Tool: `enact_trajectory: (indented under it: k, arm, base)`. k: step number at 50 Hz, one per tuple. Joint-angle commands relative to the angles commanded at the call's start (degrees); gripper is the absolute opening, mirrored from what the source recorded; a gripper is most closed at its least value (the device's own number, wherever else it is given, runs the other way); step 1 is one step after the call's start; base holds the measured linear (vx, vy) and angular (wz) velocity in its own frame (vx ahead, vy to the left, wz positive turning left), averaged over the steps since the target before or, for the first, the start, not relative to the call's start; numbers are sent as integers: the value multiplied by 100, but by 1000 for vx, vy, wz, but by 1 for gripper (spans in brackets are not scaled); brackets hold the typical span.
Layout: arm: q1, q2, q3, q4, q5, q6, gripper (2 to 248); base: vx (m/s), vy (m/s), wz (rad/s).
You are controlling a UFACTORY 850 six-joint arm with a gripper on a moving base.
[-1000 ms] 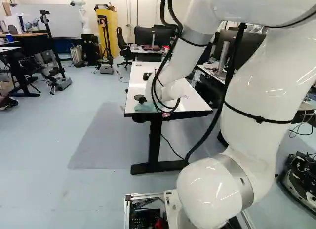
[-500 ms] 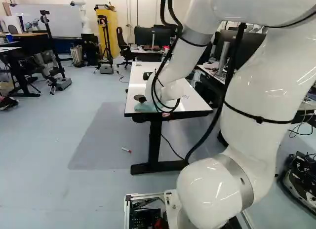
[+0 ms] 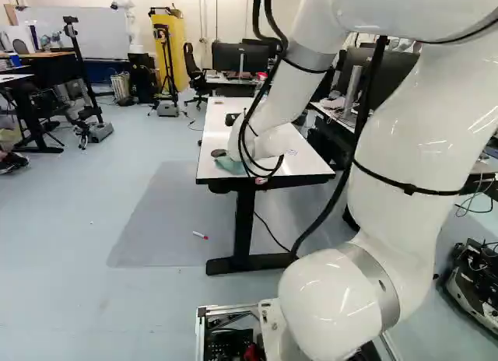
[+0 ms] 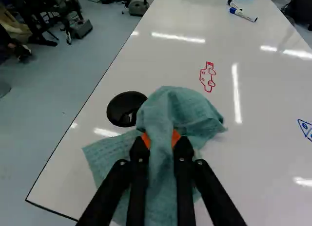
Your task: Clean the table with the green towel
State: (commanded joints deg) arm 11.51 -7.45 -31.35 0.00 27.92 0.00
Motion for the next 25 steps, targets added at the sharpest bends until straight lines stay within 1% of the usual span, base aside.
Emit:
enact_trajectory:
  k: [1, 2, 12, 25]
  arm:
    - [0, 0, 0, 0, 0, 0, 78]
    - [0, 0, 0, 0, 0, 0, 47]
    - [0, 11, 3, 0, 0, 0, 44]
    - [-21, 204, 45, 0, 0, 0, 44]
  base:
    - [0, 0, 0]
    - [0, 0, 0]
    - [0, 0, 0]
    - [0, 0, 0]
